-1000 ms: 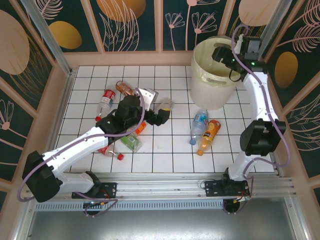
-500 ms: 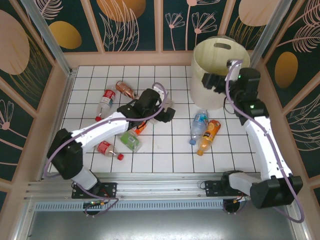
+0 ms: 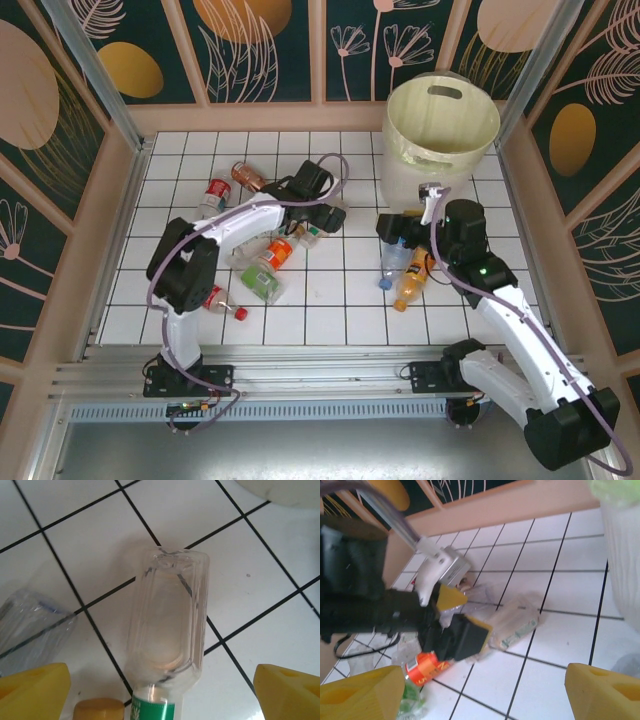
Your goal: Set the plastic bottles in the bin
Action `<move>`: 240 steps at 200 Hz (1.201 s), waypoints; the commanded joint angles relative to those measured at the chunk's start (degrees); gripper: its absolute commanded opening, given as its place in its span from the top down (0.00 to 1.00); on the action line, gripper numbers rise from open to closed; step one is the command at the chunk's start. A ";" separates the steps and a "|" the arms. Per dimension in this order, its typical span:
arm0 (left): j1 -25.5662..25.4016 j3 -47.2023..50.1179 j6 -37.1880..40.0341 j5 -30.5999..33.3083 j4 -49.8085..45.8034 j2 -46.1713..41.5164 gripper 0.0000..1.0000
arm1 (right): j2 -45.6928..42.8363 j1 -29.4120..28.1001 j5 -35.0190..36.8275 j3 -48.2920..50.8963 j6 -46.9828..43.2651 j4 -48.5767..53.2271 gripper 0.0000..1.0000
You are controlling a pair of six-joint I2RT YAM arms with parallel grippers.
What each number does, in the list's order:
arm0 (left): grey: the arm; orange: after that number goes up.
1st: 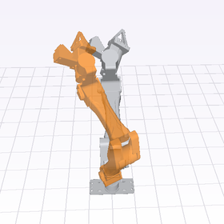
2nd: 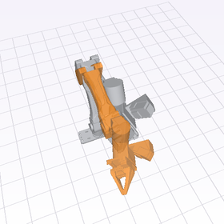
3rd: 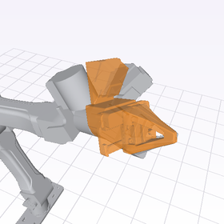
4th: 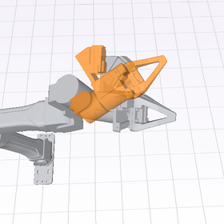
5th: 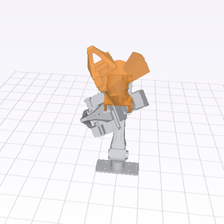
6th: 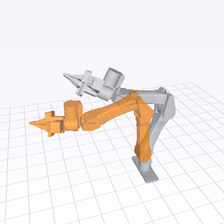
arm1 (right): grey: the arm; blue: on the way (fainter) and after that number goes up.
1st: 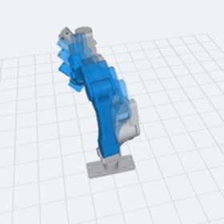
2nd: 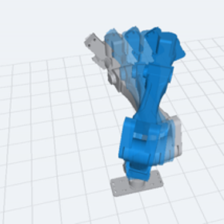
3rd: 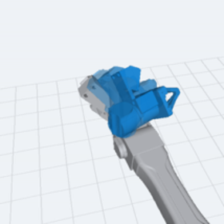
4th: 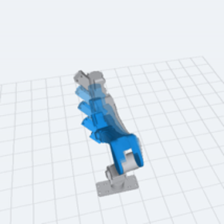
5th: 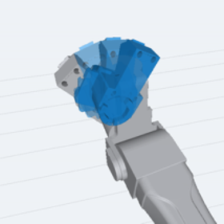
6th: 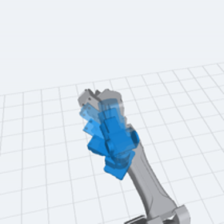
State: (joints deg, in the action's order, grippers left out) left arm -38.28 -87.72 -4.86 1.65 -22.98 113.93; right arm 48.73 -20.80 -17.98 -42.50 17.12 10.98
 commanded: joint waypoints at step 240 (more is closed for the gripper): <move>0.40 11.98 -17.66 -26.16 22.07 -8.29 0.44 | 9.19 -1.05 1.05 4.54 21.02 -17.86 0.11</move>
State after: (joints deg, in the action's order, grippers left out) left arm -38.13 -79.83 -14.90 -16.21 -12.10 110.00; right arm 55.86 -21.43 -15.07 -37.80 33.65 -0.12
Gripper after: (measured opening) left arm 0.572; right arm 0.868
